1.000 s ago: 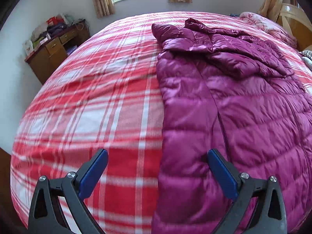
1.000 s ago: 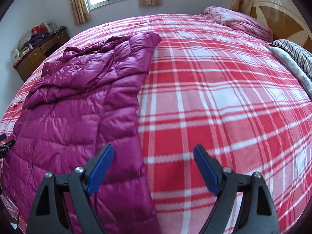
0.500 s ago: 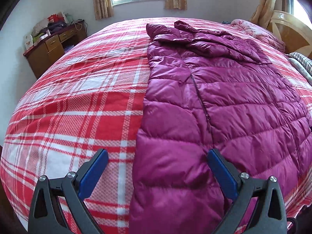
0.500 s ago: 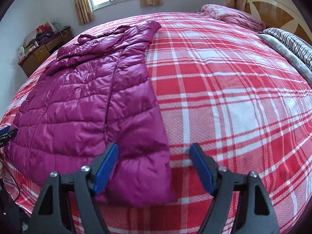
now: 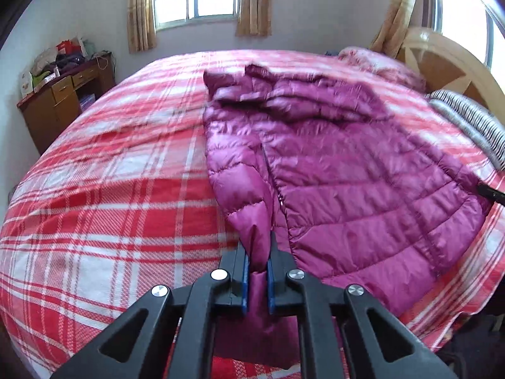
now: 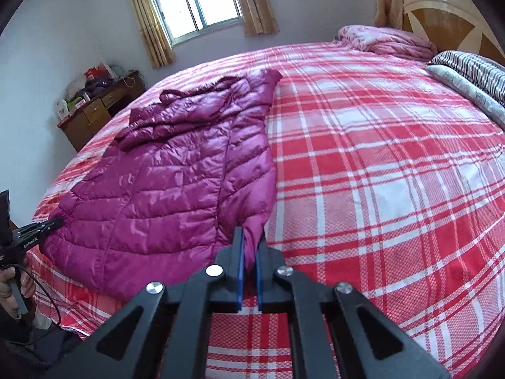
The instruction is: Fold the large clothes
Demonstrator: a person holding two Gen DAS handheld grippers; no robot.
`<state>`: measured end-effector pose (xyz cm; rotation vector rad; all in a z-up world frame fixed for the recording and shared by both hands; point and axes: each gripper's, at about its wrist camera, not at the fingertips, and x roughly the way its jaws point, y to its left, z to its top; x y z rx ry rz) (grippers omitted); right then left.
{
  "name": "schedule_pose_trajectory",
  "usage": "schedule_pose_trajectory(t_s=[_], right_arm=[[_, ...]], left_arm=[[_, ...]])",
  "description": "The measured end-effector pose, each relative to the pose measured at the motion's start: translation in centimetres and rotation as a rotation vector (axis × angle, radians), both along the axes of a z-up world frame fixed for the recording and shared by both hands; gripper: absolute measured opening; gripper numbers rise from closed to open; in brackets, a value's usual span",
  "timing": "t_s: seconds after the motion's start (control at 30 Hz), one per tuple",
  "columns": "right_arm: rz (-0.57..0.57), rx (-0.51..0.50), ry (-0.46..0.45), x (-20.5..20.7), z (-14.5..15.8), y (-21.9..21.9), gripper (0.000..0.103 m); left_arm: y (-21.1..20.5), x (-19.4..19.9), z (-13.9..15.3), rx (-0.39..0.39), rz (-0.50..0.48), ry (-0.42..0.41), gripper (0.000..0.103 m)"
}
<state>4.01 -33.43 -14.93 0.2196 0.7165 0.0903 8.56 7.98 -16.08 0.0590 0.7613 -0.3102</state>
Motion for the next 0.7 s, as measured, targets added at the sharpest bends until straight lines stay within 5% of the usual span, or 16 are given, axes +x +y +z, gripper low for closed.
schedule_pose_trajectory(t_s=[0.37,0.7], right_arm=[[0.009,-0.005,-0.324,-5.0,11.4,0.7,0.007],[-0.114,-0.064,-0.379,3.5,12.8,0.8,0.006]], left_arm=[[3.4,-4.7,11.7,-0.128,-0.031,-0.268,0.005],[0.7,6.3,12.3,0.005,0.061,-0.325,0.005]])
